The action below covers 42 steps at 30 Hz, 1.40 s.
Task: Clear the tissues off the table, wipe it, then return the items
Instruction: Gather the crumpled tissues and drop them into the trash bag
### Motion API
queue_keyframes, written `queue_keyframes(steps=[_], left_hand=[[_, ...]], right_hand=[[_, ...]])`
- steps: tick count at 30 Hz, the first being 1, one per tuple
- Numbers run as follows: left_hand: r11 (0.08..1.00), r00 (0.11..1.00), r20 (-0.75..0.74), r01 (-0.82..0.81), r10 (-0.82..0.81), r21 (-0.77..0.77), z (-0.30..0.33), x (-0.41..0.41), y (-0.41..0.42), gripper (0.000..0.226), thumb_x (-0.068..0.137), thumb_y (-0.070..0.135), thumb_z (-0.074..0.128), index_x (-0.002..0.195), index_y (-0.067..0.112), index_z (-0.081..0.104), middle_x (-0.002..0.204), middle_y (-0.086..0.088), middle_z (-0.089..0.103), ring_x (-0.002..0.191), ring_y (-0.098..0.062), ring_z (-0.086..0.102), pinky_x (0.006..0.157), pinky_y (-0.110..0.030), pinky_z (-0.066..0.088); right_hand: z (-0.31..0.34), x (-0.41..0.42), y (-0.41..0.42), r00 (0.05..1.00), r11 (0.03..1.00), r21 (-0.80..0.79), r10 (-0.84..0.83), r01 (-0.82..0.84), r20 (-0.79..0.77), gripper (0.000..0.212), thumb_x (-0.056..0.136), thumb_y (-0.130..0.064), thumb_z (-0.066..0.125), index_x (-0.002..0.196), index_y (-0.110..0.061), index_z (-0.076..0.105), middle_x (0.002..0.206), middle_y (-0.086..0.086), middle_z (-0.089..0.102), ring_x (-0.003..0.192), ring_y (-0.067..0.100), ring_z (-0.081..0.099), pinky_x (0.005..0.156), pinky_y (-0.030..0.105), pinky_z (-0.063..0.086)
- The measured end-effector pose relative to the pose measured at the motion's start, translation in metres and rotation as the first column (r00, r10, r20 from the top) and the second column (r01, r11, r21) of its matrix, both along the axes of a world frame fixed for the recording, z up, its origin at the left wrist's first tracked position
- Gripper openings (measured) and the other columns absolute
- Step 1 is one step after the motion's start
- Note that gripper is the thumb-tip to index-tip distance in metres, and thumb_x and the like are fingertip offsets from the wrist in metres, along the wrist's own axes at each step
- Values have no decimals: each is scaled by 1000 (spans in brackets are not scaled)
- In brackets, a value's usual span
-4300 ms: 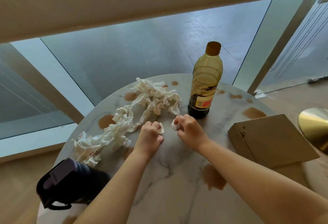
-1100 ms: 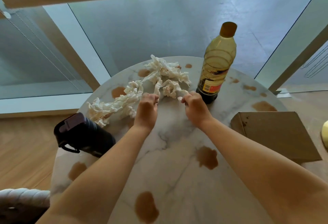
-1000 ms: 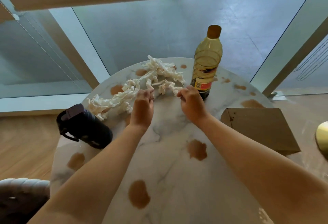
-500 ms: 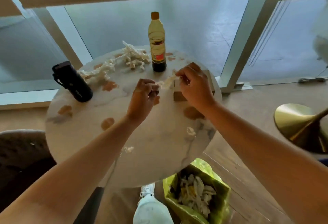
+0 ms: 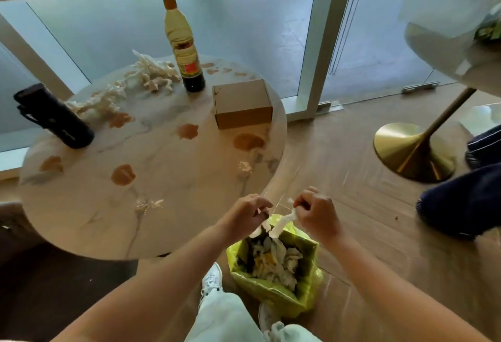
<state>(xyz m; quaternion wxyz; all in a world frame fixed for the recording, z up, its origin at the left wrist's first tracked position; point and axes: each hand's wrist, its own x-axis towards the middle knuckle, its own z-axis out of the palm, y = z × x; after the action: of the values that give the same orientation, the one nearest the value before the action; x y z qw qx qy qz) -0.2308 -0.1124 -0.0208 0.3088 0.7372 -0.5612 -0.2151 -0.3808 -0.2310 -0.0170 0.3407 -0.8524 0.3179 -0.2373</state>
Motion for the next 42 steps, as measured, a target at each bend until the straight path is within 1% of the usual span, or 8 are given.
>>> queue_keyframes(steps=[6,9,12,19,24,35,37,42], left_hand=[[966,999,-44,9,3,260,-27,-15,11,34,85,-1,57,118,5,60,117,-10,63,108,-20,58,90,-12,39],[931,998,-57,9,12,366,-35,-15,20,41,87,-4,50,124,12,56,126,-7,58,118,-19,52,99,-21,39],[911,998,-53,-13,39,413,-39,-11,27,40,87,-2,52,124,13,56,127,-7,56,119,-20,51,102,-29,42],[960,992,-62,-87,107,267,-23,-5,24,30,86,-2,54,113,6,63,110,-9,64,100,-14,59,85,-8,41],[981,986,-69,-141,151,131,10,9,15,27,83,-6,55,107,1,65,100,-9,65,90,-16,61,76,-1,38],[928,923,100,-372,372,-15,60,172,22,26,81,-6,59,104,2,66,102,-14,65,83,-15,59,80,-12,43],[907,899,126,-422,419,-7,61,216,23,26,80,-5,59,103,3,67,103,-13,65,83,-20,62,85,-24,47],[860,854,180,-506,488,68,66,333,13,29,84,0,55,111,4,63,111,-12,61,96,-24,59,83,-13,35]], right_hand=[[-43,-21,20,967,985,163,-11,54,-254,14,80,6,55,75,-2,65,79,1,52,70,16,50,59,7,35],[-57,-27,26,905,958,283,74,52,-419,15,85,-3,52,92,-7,65,93,4,55,83,17,50,70,22,40],[-61,-31,26,860,955,292,98,61,-500,21,86,-4,50,102,-7,65,102,7,58,86,14,48,72,21,36],[-41,-21,16,917,964,264,70,39,-392,21,89,-1,50,103,-5,65,98,3,57,91,17,54,75,18,41],[-14,20,8,955,992,103,93,-67,-282,19,88,1,52,98,-2,67,94,7,63,79,10,52,61,1,34],[58,216,1,953,956,-46,285,-291,-105,23,88,-2,51,105,-4,66,105,10,63,93,23,61,81,24,49],[65,261,-2,945,950,-39,302,-309,-124,23,90,-5,48,105,-6,65,106,8,62,93,23,61,80,27,50],[72,376,-19,903,936,7,341,-352,-262,31,89,-7,46,118,-8,58,118,7,55,104,23,57,89,27,44]])
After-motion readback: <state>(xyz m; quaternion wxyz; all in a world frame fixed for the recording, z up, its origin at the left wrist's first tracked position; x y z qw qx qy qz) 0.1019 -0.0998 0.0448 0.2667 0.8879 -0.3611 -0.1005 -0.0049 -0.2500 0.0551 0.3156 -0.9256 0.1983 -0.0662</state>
